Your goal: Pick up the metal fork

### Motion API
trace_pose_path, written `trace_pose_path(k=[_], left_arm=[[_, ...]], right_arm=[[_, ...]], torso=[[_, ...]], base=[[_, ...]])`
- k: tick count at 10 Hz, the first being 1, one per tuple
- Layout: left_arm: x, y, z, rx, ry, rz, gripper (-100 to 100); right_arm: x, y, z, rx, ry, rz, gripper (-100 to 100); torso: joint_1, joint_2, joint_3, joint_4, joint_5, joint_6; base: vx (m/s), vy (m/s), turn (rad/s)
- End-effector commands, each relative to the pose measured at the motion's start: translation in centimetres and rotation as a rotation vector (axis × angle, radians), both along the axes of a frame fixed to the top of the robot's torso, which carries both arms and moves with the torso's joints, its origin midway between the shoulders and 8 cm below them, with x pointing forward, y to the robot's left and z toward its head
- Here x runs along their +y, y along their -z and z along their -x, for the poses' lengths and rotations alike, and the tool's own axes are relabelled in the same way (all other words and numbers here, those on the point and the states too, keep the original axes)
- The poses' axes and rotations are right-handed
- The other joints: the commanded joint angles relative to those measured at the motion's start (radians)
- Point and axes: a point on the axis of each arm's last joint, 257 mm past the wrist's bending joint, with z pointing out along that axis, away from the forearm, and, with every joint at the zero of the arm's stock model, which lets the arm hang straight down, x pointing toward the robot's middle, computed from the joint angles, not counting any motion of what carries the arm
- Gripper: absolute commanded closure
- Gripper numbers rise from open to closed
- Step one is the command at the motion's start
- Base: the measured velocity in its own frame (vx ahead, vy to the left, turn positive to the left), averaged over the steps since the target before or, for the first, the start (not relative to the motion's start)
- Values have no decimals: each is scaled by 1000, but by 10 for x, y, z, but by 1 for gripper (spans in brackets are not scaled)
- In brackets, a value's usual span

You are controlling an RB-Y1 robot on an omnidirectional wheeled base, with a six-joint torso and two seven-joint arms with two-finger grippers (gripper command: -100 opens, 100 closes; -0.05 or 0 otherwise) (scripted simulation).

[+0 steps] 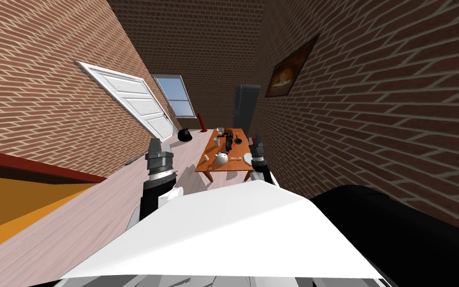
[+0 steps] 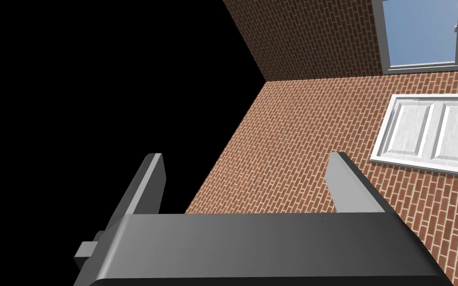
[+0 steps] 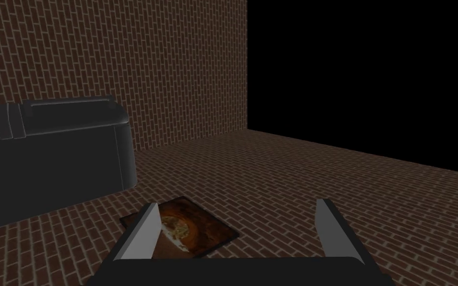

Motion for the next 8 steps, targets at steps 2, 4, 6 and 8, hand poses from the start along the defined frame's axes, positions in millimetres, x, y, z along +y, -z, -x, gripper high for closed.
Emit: trace_pose_path(k=[2,4,6,8], left_arm=[[0,0,0,0,0,0,0],[0,0,0,0,0,0,0],[0,0,0,0,0,0,0],[0,0,0,0,0,0,0]], right_arm=[[12,18,-8,40,-43,63,-100],[30,43,-19,95,-97,139,-100],[39,64,-25,137,-128,199,-100],[47,84,-30,175,-158,259,-100]], torso=[[1,1,0,0,0,0],[0,-1,0,0,0,0],[1,0,0,0,0,0],[1,-1,-1,0,0,0]], base=[[-95,35,75],[-97,48,129],[-95,55,58],[-69,41,80]])
